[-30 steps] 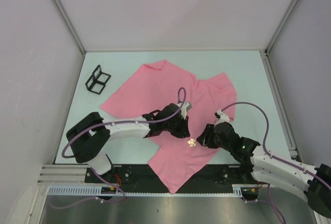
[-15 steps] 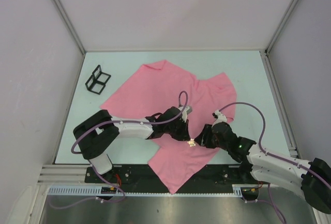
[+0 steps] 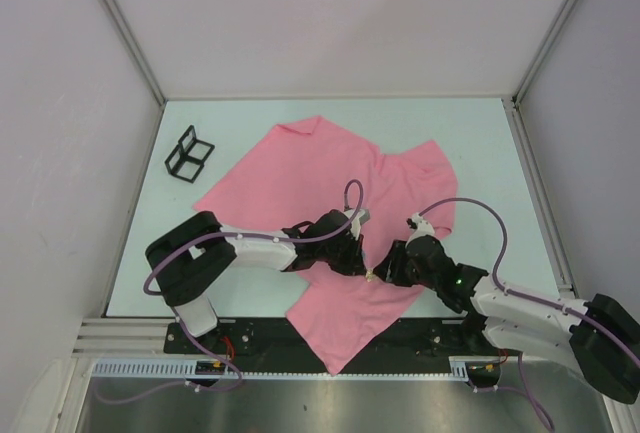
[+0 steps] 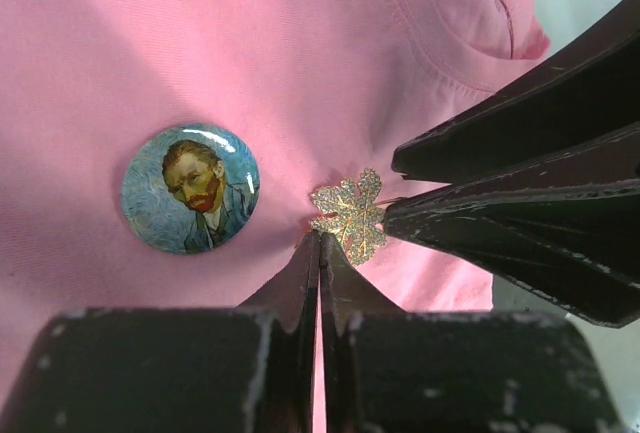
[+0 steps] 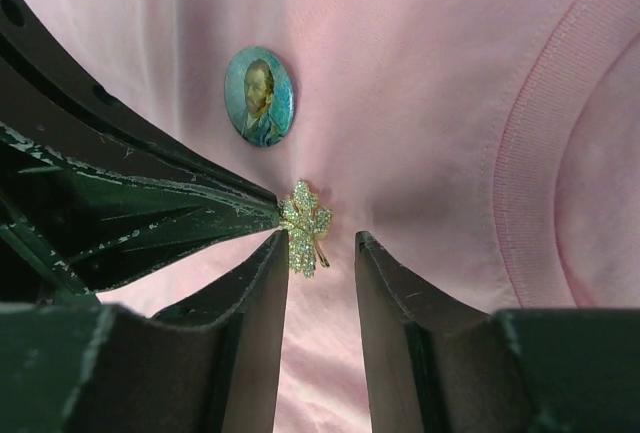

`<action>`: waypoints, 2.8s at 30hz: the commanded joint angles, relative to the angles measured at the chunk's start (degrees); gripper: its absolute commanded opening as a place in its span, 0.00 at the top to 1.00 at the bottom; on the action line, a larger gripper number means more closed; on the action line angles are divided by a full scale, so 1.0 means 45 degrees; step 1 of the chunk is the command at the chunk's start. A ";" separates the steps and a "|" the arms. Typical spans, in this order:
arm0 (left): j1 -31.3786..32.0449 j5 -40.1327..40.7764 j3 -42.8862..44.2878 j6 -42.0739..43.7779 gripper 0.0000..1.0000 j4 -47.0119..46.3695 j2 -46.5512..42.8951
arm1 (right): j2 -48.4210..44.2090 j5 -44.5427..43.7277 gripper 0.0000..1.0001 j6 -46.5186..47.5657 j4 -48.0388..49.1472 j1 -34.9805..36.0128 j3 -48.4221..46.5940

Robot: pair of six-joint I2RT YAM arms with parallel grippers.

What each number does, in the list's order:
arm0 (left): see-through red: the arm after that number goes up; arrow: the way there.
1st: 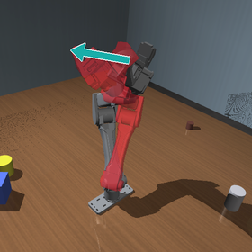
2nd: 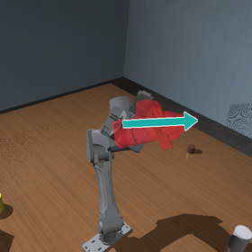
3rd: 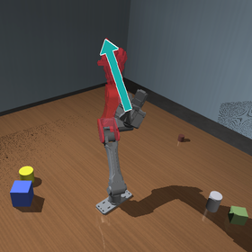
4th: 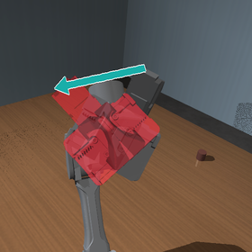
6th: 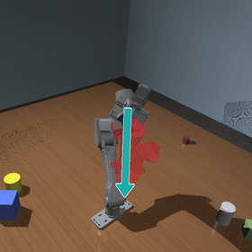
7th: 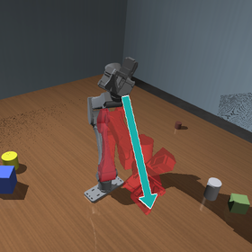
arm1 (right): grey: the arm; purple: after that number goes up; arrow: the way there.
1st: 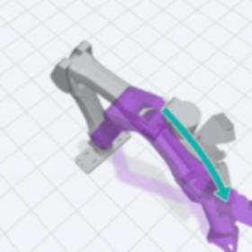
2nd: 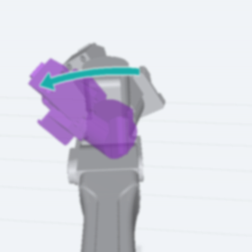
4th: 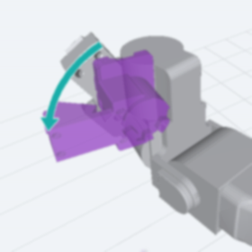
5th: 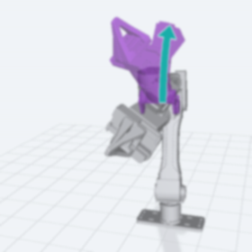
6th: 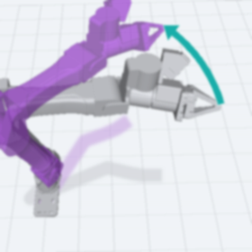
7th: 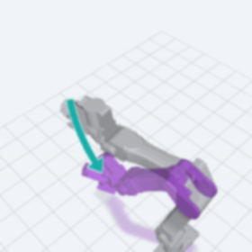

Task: Remove the brooch from the garment

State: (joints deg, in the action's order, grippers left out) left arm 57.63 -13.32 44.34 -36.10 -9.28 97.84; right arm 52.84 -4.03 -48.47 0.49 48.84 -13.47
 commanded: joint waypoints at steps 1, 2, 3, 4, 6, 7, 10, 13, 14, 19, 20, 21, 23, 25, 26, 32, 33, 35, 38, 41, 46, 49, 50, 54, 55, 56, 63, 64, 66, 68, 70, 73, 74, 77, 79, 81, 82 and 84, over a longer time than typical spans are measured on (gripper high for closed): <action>0.0085 0.0070 -0.0126 -0.0143 1.00 -0.0419 0.0327 | 0.0424 0.0173 0.63 -0.0186 0.1042 -0.0033 0.0065; 0.0085 0.0070 -0.0126 -0.0123 1.00 -0.0419 0.0308 | 0.0484 0.0309 0.65 -0.0225 0.1159 -0.0033 0.0065; 0.0085 0.0089 -0.0126 -0.0104 1.00 -0.0399 0.0327 | 0.0523 0.0388 0.66 -0.0264 0.1218 -0.0033 0.0065; 0.0085 0.0128 -0.0126 -0.0065 1.00 -0.0341 0.0289 | 0.0543 0.0466 0.66 -0.0284 0.1296 -0.0033 0.0065; 0.0085 0.0167 -0.0107 -0.0006 1.00 -0.0302 0.0269 | 0.0504 0.0642 0.68 -0.0459 0.1394 0.0006 0.0065; 0.0085 0.0187 -0.0087 0.0033 1.00 -0.0224 0.0230 | 0.0446 0.0681 0.69 -0.0537 0.1395 0.0026 0.0065; 0.0085 0.0420 -0.0048 0.0170 1.00 0.0010 0.0055 | 0.0134 0.0662 0.73 -0.1005 0.1200 0.0006 0.0065; 0.0085 0.0732 -0.0028 0.0482 0.94 0.0225 -0.0296 | -0.0101 0.0506 0.82 -0.1650 0.0790 0.0006 0.0065; 0.0085 0.0811 -0.0048 0.0560 0.91 0.0265 -0.0510 | -0.0101 0.0544 0.84 -0.1825 0.0692 -0.0013 0.0065; 0.0085 0.0948 -0.0125 0.1087 0.71 0.0382 -0.1097 | 0.0210 0.0525 0.97 -0.2723 0.0691 -0.0013 0.0104; 0.0085 0.1065 -0.0165 0.1165 0.69 0.0382 -0.1214 | 0.0308 0.0544 0.98 -0.2841 0.0653 -0.0013 0.0104; 0.0066 0.1105 -0.0223 0.1359 0.67 0.0382 -0.1525 | 0.0386 0.0506 1.00 -0.2959 0.0633 -0.0013 0.0104; 0.0104 0.1163 -0.0574 0.1556 0.59 0.0110 -0.1878 | 0.0582 0.0428 1.00 -0.3368 0.0516 -0.0072 0.0104; 0.0124 0.1027 -0.0944 0.1985 0.51 -0.0339 -0.2287 | 0.0699 0.0253 1.00 -0.3662 0.0322 -0.0111 0.0104; 0.0163 0.1085 -0.1004 0.2160 0.49 -0.0379 -0.2386 | 0.0738 0.0194 1.00 -0.3934 0.0243 -0.0072 0.0104; 0.1157 0.2781 -0.0908 0.3915 0.55 -0.0262 -0.2329 | 0.0486 -0.0412 1.00 -0.4989 -0.0695 -0.0228 0.0104; 0.1604 0.3809 -0.0849 0.4133 0.57 -0.0262 -0.2309 | 0.0446 -0.0412 1.00 -0.5049 -0.0753 -0.0267 0.0104; 0.1978 0.4558 -0.0810 0.4872 0.57 -0.0437 -0.2173 | 0.0426 -0.0257 1.00 -0.5108 -0.0773 -0.0364 0.0104; 0.2525 0.5380 -0.0713 0.5733 0.57 -0.0867 -0.1901 | 0.0407 -0.0139 1.00 -0.5206 -0.0909 -0.0501 0.0084; 0.2760 0.5656 -0.0498 0.6125 0.55 -0.1101 -0.1627 | 0.0367 -0.0119 1.00 -0.5265 -0.0988 -0.0579 0.0084; 0.2839 0.5305 -0.0224 0.6322 0.53 -0.1219 -0.1216 | 0.0309 0.0075 1.00 -0.5342 -0.0988 -0.0716 0.0104; 0.2819 0.5304 -0.0204 0.6361 0.52 -0.1337 -0.1001 | 0.0231 0.0193 1.00 -0.5401 -0.0988 -0.0756 0.0084; 0.2839 0.5285 -0.0127 0.6361 0.53 -0.1317 -0.0943 | 0.0211 0.0251 1.00 -0.5440 -0.1008 -0.0775 0.0104; 0.2858 0.4875 -0.0028 0.6361 0.49 -0.1434 -0.0708 | 0.0113 0.0271 1.00 -0.5616 -0.1047 -0.0814 0.0104; 0.2878 0.4797 -0.0028 0.6323 0.49 -0.1492 -0.0688 | 0.0094 0.0271 1.00 -0.5635 -0.1047 -0.0814 0.0104; 0.2859 0.4661 -0.0048 0.6322 0.47 -0.1590 -0.0669 | 0.0113 0.0290 1.00 -0.5674 -0.1047 -0.0814 0.0104; 0.2897 0.4387 -0.0067 0.6225 0.43 -0.1649 -0.0669 | 0.0133 0.0310 1.00 -0.5870 -0.0891 -0.0853 0.0181; 0.2917 0.4348 -0.0125 0.6244 0.42 -0.1765 -0.0707 | 0.0152 0.0310 1.00 -0.5889 -0.0891 -0.0892 0.0221; 0.2917 0.4269 -0.0321 0.6302 0.39 -0.1883 -0.0824 | 0.0094 0.0291 1.00 -0.6006 -0.0851 -0.0892 0.0299; 0.2956 0.4289 -0.0496 0.6303 0.38 -0.2020 -0.0961 | 0.0036 0.0349 1.00 -0.6046 -0.0832 -0.0892 0.0338; 0.2976 0.4327 -0.0556 0.6361 0.38 -0.2078 -0.0981 | -0.0081 0.0349 1.00 -0.6143 -0.0793 -0.0912 0.0416; 0.2976 0.4542 -0.0342 0.6381 0.39 -0.2060 -0.0747 | -0.0238 0.0466 1.00 -0.6241 -0.0637 -0.0931 0.0533; 0.2976 0.4600 -0.0283 0.6381 0.39 -0.2001 -0.0669 | -0.0277 0.0505 1.00 -0.6260 -0.0617 -0.0951 0.0533; 0.2956 0.4757 0.0010 0.6342 0.46 -0.1786 -0.0357 | -0.0336 0.0583 1.00 -0.6358 -0.0598 -0.0970 0.0611; 0.2975 0.4797 0.0069 0.6322 0.55 -0.1727 -0.0278 | -0.0414 0.0661 1.00 -0.6416 -0.0481 -0.0990 0.0670; 0.2975 0.4874 0.0089 0.6283 0.61 -0.1630 -0.0239 | -0.0472 0.0681 1.00 -0.6456 -0.0442 -0.0971 0.0748; 0.2956 0.4894 0.0089 0.6283 0.67 -0.1591 -0.0258 | -0.0492 0.0662 1.00 -0.6495 -0.0422 -0.0990 0.0768; 0.2956 0.4991 0.0069 0.6244 0.71 -0.1532 -0.0258 | -0.0550 0.0642 0.99 -0.6475 -0.0441 -0.0990 0.0787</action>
State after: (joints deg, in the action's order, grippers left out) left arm 71.00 7.16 42.96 -8.58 -15.75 96.36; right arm 51.27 -0.95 -76.66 -1.43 44.53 -10.70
